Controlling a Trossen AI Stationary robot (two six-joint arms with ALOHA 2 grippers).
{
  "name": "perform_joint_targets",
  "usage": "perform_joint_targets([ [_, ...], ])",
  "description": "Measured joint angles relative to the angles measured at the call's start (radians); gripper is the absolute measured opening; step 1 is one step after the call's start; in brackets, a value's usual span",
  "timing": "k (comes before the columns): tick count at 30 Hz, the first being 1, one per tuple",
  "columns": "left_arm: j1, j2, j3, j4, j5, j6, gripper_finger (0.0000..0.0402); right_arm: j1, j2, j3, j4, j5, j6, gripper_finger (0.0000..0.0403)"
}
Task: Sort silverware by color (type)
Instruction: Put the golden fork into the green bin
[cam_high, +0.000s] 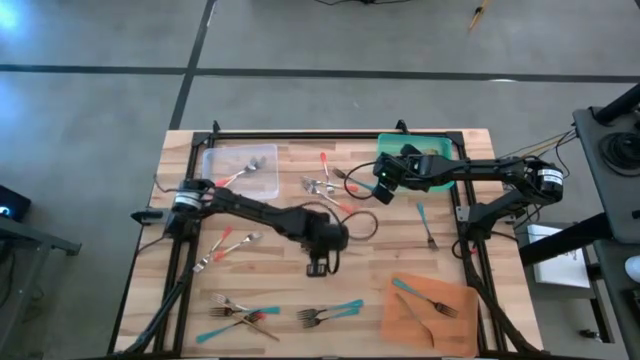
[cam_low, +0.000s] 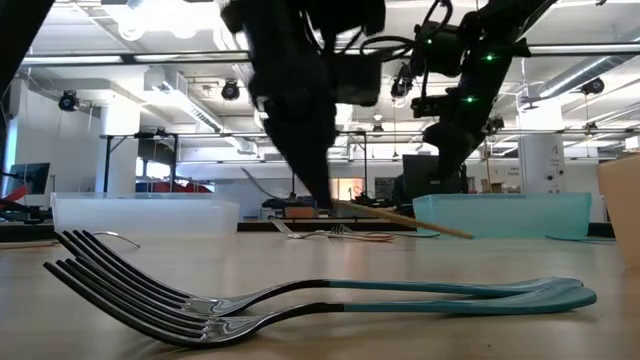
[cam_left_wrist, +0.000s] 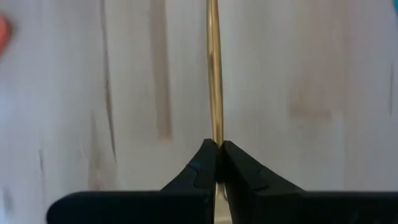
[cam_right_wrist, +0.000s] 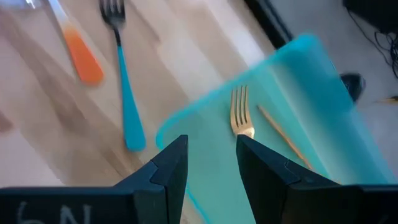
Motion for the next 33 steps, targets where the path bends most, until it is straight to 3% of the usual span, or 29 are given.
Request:
perform_joint_targets([
  [6, -0.066, -0.030, 0.023, -0.149, -0.054, -0.059, 0.0001, 0.000, 0.000, 0.000, 0.178, -0.001, 0.005, 0.0128],
  [11, -0.078, -0.123, -0.043, -0.135, -0.195, -0.127, 0.0000, 0.000, 0.000, 0.001, 0.210, -0.002, 0.006, 0.0128],
  [14, -0.076, -0.214, -0.146, -0.058, -0.290, -0.188, 0.0000, -0.015, 0.000, 0.001, 0.163, -0.004, 0.042, 0.0128],
  [18, -0.076, -0.373, -0.382, 0.300, -0.322, -0.211, 0.0000, -0.062, -0.012, -0.039, 0.131, -0.007, 0.102, 0.0128],
  [21, -0.074, -0.473, -0.586, 0.666, -0.321, -0.179, 0.0000, -0.101, -0.041, -0.149, 0.247, -0.048, 0.154, 0.0128],
  [26, -0.043, -0.556, -0.836, 1.177, -0.323, -0.116, 0.0000, -0.116, -0.114, -0.415, 0.686, -0.298, 0.197, 0.0128],
  [33, 0.040, -0.550, -0.912, 1.422, -0.338, -0.040, 0.0000, -0.062, -0.224, -0.599, 1.312, -0.521, 0.248, 0.0128],
])
